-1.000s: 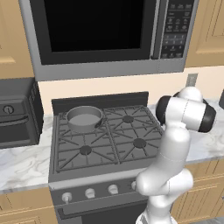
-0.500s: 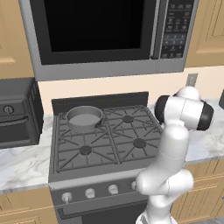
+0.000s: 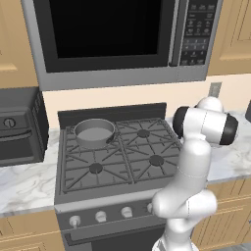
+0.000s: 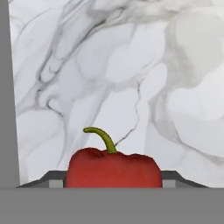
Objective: Turn on the burner for the pot on the stove. Wait thirty seconds for the pot to heat up. Then add the bell pepper to the pot.
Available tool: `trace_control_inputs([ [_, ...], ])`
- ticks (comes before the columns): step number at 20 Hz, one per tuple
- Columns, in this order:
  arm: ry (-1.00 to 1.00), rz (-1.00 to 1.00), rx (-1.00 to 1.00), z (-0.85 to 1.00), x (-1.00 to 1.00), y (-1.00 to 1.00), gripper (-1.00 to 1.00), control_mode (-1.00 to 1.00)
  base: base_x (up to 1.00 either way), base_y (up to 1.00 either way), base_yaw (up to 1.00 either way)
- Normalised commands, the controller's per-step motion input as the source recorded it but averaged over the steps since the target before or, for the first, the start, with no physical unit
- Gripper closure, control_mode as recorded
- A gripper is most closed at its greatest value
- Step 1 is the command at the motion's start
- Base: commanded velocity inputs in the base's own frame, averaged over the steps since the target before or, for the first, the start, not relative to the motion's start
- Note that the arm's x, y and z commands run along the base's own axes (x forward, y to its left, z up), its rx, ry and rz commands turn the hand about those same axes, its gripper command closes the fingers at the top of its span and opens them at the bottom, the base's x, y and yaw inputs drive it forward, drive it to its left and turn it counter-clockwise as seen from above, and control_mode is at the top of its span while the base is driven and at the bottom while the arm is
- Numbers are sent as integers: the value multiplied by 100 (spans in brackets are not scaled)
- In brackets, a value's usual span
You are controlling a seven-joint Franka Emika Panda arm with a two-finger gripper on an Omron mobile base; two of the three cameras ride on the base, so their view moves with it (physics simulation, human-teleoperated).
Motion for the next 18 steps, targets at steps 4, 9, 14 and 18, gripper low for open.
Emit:
trace_control_inputs([
  [4,-9,0,0,9,0,0,100,-100,0,0,0],
  [9,-33,0,7,55,-5,0,100,-100,0,0,0],
  [14,-47,0,5,70,-16,0,100,-100,0,0,0],
  [18,-35,0,1,48,-8,0,100,-100,0,0,0],
])
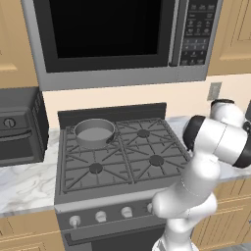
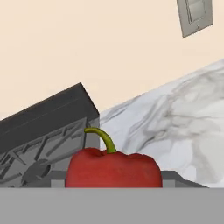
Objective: Turn on the burner for the pot on the stove. Wait thirty seconds for the pot to heat up. Then add the bell pepper to the pot.
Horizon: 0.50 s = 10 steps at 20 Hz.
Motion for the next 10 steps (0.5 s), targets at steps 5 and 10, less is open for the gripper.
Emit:
trace_control_inputs([
  [5,0,0,0,0,-2,0,100,-100,0,0,0],
  [10,-2,0,0,34,-22,0,100,-100,0,0,0],
])
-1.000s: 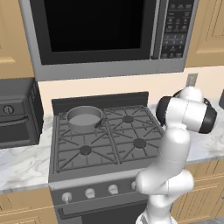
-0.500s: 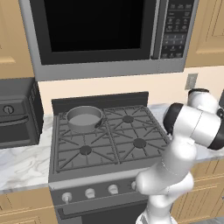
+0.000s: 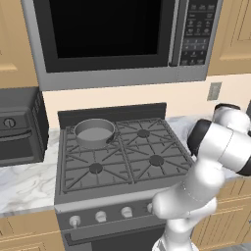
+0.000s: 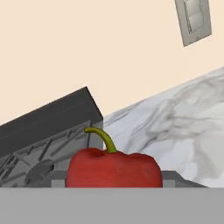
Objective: Turn on the burner for the pot on the stove. Wait thirty seconds for the pot to heat up. Then add the bell pepper to the pot.
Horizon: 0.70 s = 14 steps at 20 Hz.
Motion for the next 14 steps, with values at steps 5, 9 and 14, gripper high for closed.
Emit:
trace_control_inputs([
  [5,-3,-1,0,76,-53,0,100,-100,0,0,0],
  [9,0,-3,0,89,-71,0,100,-100,0,0,0],
  [14,0,-4,0,100,-90,0,100,-100,0,0,0],
])
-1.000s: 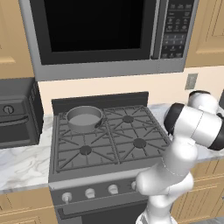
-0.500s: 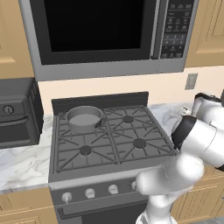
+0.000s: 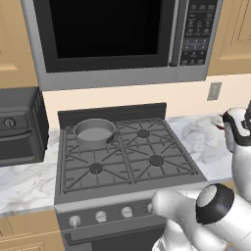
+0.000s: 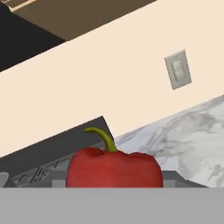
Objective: Turn on the burner for the pot on the stove. Wait thirty seconds for the pot to heat up. Then add the bell pepper to the pot.
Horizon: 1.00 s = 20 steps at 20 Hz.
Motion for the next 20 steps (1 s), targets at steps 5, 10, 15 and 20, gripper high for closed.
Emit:
trace_control_inputs([
  [5,9,-9,0,91,-100,0,100,-100,0,0,0],
  [10,15,-6,0,50,-100,11,100,-100,0,0,0],
  [15,18,2,-8,10,-88,50,100,-100,0,0,0],
  [20,13,27,-15,0,-38,100,100,-100,0,0,0],
])
